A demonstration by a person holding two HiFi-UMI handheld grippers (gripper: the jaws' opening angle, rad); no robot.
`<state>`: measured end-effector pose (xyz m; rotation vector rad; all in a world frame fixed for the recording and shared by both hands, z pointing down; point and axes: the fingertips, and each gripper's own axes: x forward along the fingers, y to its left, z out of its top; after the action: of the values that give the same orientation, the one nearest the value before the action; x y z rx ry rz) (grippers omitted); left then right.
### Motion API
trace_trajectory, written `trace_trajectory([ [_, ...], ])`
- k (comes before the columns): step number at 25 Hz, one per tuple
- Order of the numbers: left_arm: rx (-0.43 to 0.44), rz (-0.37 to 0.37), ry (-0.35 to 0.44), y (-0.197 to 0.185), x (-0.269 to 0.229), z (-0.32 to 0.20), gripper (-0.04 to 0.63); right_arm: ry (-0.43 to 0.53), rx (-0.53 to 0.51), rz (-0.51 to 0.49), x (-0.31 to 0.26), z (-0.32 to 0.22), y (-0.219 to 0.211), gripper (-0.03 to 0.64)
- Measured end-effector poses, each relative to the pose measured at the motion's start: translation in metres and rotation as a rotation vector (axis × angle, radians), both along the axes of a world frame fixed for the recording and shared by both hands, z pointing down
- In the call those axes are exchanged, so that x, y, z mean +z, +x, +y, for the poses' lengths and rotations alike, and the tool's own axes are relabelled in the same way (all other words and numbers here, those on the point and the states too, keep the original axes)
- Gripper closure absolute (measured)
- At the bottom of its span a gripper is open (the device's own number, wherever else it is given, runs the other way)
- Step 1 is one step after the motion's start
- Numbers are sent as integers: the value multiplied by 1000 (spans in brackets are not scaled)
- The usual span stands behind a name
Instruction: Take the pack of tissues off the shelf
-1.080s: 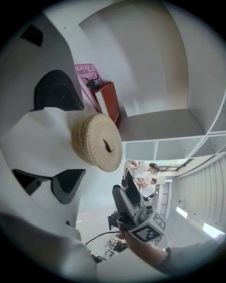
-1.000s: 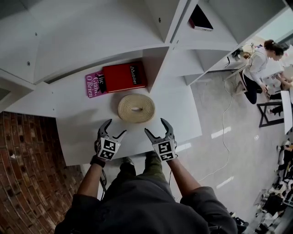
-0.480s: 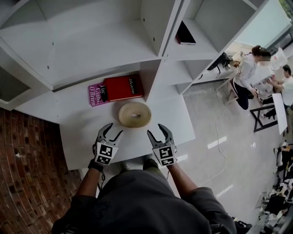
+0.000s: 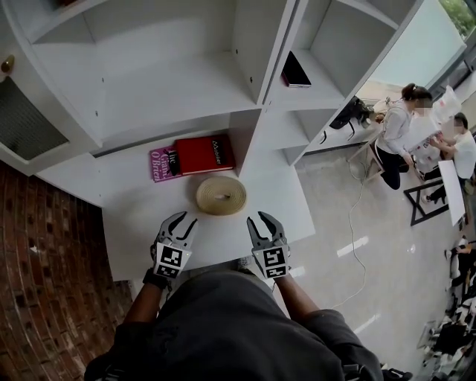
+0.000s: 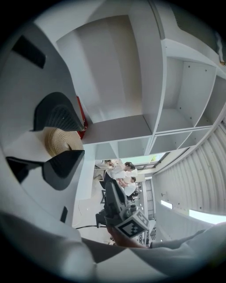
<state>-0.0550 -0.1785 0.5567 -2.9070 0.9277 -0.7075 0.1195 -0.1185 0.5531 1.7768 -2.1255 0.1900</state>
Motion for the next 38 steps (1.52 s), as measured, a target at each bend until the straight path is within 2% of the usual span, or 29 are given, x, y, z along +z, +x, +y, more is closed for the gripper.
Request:
trace_trajectory([
  [9,-42,45,22,-8,-16,14,579,31,8,-3,-15,6,2,558],
  [11,-48,35,31,-10,-15,17,594,32,16,2,-16,8,5,591],
  [14,-40,20,49,-9,-13,16,594,28,21,2,-16,9,9,615],
  [22,-51,40,16,-3,-12,22,595,23,20,-12,-15,10,14,615],
  [38,-56,4,9,1,-10,20,595,25,6,-30,-14,10,18,617],
])
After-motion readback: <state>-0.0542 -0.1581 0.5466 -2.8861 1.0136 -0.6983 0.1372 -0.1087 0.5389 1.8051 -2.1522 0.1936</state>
